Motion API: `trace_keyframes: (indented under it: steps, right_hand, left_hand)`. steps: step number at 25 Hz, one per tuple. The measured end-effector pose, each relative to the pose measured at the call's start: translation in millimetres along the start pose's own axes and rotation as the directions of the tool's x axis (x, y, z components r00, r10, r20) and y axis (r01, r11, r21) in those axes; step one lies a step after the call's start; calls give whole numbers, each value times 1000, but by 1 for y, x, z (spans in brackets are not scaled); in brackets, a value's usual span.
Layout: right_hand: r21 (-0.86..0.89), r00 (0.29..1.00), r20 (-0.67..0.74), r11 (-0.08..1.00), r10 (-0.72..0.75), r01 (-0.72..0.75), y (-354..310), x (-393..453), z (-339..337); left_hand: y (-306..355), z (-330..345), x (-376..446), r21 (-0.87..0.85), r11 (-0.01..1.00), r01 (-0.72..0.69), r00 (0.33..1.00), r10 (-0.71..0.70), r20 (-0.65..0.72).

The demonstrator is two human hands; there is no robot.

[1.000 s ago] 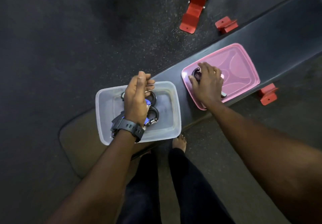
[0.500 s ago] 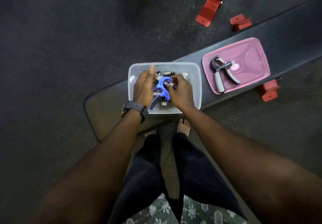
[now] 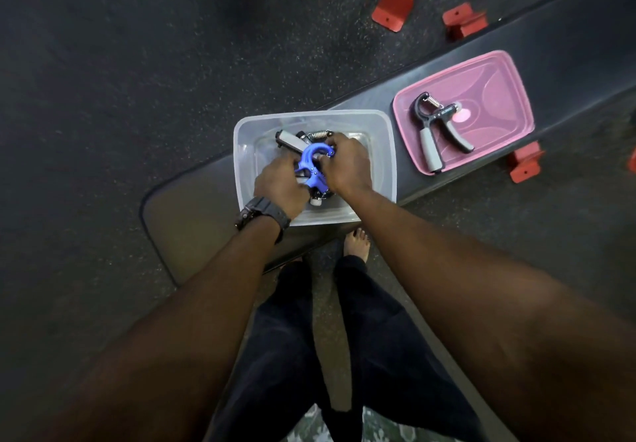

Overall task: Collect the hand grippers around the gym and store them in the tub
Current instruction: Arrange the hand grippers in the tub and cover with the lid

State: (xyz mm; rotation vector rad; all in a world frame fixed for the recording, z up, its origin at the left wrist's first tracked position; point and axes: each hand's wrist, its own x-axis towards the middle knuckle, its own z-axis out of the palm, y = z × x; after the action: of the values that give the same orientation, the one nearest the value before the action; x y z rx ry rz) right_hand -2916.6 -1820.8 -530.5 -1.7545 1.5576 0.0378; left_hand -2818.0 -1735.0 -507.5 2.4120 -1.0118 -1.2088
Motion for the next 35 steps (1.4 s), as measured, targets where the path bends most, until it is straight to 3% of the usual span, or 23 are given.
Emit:
trace_keyframes:
  steps: [5, 9, 12, 15, 19, 22, 27, 32, 35]
  right_hand:
    - [12, 998, -65, 1000, -11, 11, -7, -2, -14]
    - [41, 995, -81, 997, -61, 64, -23, -13, -34]
    - [120, 988, -76, 983, -132, 141, -41, -25, -41]
    - [223, 960, -9, 936, -279, 273, -78, -43, -38]
    - [172, 902, 84, 898, -423, 405, -110, -66, -14]
    - [83, 879, 138, 890, -457, 449, -103, -69, 6]
    - [-26, 896, 115, 900, -429, 435, -65, -56, 2]
    - [-14, 946, 37, 946, -322, 323, -28, -39, -13]
    - [-42, 963, 30, 962, -270, 271, -16, -35, -21]
  left_hand:
    - [13, -7, -2, 59, 997, -50, 997, 53, -56]
    - [25, -16, -12, 244, 966, -81, 994, 95, -45]
    - [28, -32, -31, 324, 945, -49, 988, 94, -123]
    - [2, -64, -59, 210, 976, 56, 961, 4, -277]
    - [-72, -84, -109, -87, 976, 200, 834, -216, -508]
    - [-118, -58, -115, -232, 918, 321, 790, -394, -469]
    - [-145, -9, -70, -364, 860, 358, 771, -492, -405]
    - [-152, 7, -54, -229, 813, 535, 724, -581, -373]
    - [-149, 13, -53, -248, 805, 538, 726, -593, -349]
